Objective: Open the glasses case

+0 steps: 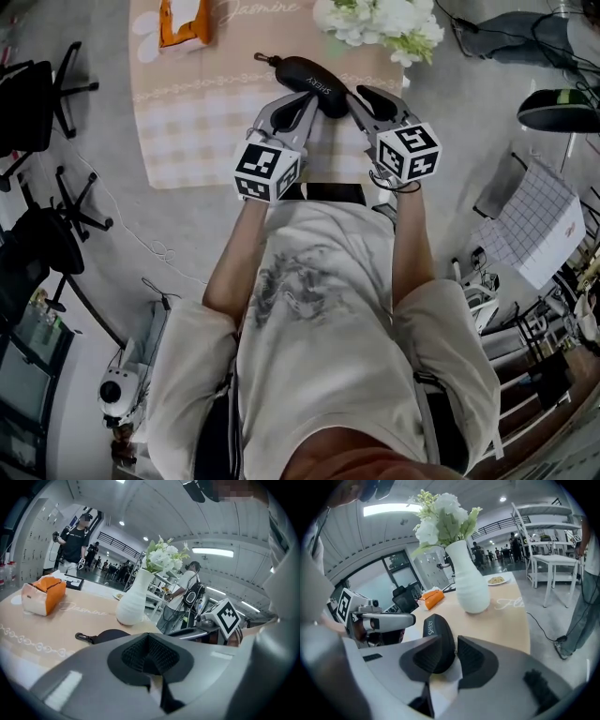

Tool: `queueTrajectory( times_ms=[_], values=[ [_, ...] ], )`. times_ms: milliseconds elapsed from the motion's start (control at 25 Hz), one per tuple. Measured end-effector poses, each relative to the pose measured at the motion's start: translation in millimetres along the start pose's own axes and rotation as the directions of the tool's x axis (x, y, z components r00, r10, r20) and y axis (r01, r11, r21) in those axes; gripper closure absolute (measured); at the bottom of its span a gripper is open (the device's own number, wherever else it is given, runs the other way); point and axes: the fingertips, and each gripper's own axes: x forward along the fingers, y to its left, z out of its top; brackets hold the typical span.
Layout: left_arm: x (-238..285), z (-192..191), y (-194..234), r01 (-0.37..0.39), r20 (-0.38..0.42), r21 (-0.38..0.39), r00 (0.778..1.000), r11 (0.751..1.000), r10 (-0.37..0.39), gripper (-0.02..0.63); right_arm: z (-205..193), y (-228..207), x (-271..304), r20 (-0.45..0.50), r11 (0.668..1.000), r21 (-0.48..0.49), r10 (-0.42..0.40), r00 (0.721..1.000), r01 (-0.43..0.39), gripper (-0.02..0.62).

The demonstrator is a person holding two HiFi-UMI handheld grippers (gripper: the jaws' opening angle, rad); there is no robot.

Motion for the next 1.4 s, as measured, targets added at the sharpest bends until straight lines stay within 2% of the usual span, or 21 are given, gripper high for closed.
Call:
queueTrajectory(
  times_ms=[400,800,1200,1400],
  values=[
    [-13.0,-1.2,8.6,-0.015,0.010,-0.009,1.000,1.000,0.016,0.603,-6.9,34.0,-6.8,0.051,0.999,0.018,0.050,0.997,-0.051,0.499],
    [-19.5,6.2,-1.6,0.002,0.038,0.001,0.999,1.000,-0.002,0.604,-10.7,54.1,-11.6,0.066,0.998,-0.021,0.061,0.996,-0.060,0.494],
    [-13.5,7.5,-7.0,0.012,0.029,0.003,1.000,1.000,-0.012,0.603,-13.5,69.2,-17.0,0.090,0.996,-0.024,0.084,0.992,-0.082,0.493],
    [-3.0,5.4,-6.3,0.019,-0.001,0.016,1.000,1.000,-0.019,0.603,-17.1,72.4,-15.6,0.076,0.995,-0.038,0.094,0.993,-0.091,0.485]
  ],
)
